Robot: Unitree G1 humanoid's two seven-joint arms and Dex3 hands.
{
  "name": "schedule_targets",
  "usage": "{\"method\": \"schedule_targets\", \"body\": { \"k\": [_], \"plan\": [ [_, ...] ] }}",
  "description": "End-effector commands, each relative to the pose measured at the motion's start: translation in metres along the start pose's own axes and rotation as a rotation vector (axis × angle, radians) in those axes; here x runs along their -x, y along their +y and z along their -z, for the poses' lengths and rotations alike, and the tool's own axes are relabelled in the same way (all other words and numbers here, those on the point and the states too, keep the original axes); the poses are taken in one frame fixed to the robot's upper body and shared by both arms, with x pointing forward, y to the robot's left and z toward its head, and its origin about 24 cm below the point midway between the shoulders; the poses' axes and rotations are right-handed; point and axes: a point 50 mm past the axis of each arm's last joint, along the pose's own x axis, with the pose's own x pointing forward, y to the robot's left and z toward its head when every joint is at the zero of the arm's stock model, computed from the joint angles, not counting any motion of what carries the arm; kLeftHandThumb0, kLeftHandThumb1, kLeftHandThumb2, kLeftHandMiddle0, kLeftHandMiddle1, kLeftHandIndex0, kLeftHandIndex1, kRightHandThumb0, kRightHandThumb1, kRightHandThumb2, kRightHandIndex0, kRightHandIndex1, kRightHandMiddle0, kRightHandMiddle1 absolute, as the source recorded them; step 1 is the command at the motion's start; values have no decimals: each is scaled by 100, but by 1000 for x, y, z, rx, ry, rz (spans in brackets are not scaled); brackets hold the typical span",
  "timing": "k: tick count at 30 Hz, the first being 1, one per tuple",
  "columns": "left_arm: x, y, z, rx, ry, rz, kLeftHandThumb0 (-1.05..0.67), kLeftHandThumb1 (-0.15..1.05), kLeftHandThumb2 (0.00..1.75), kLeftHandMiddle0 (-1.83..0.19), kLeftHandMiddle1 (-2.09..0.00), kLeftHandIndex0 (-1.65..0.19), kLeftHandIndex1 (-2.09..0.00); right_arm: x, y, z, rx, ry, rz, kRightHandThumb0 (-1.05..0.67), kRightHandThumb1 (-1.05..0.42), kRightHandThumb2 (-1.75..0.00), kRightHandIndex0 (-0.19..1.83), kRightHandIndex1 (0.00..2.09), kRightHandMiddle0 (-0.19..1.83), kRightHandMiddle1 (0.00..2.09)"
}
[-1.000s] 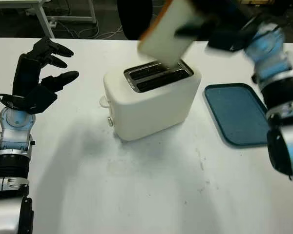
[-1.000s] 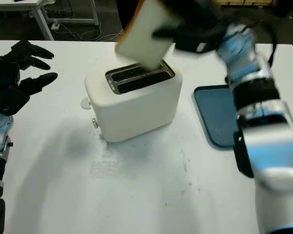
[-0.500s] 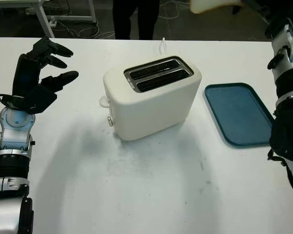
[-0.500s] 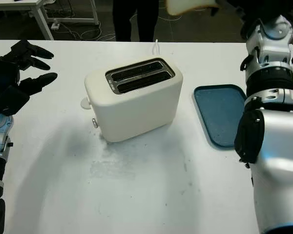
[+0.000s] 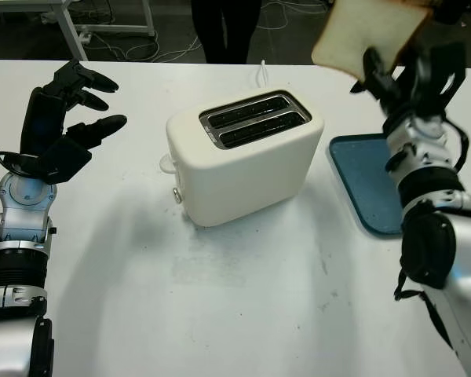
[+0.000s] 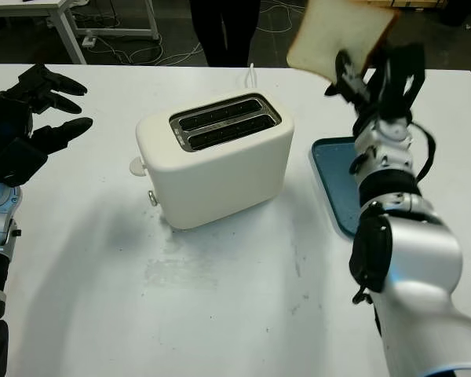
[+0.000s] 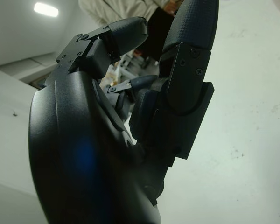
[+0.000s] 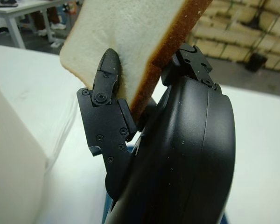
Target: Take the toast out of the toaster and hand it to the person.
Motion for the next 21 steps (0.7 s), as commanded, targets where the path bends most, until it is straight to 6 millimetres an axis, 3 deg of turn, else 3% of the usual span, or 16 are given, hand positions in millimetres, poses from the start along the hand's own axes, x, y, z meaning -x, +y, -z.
{"method": "schedule_targets", "body": {
  "k": [1, 9, 21],
  "plan": [
    [1, -1, 0, 4, -1, -3, -93, 92, 17, -42, -129, -36, -118, 4, -1, 11, -31, 8, 3, -24, -92, -49, 87, 175, 49, 175],
    [1, -1, 0, 12, 6, 2, -93, 92, 16, -41, -130, -36, -120, 13, 0, 39, -57, 58, 23, -26, -92, -46, 94, 175, 60, 175],
    [1, -2, 2, 18, 6, 1, -93, 92, 17, -41, -130, -36, -119, 16, -3, 45, 5, 70, 40, -26, -92, -42, 94, 175, 58, 175]
  ]
}}
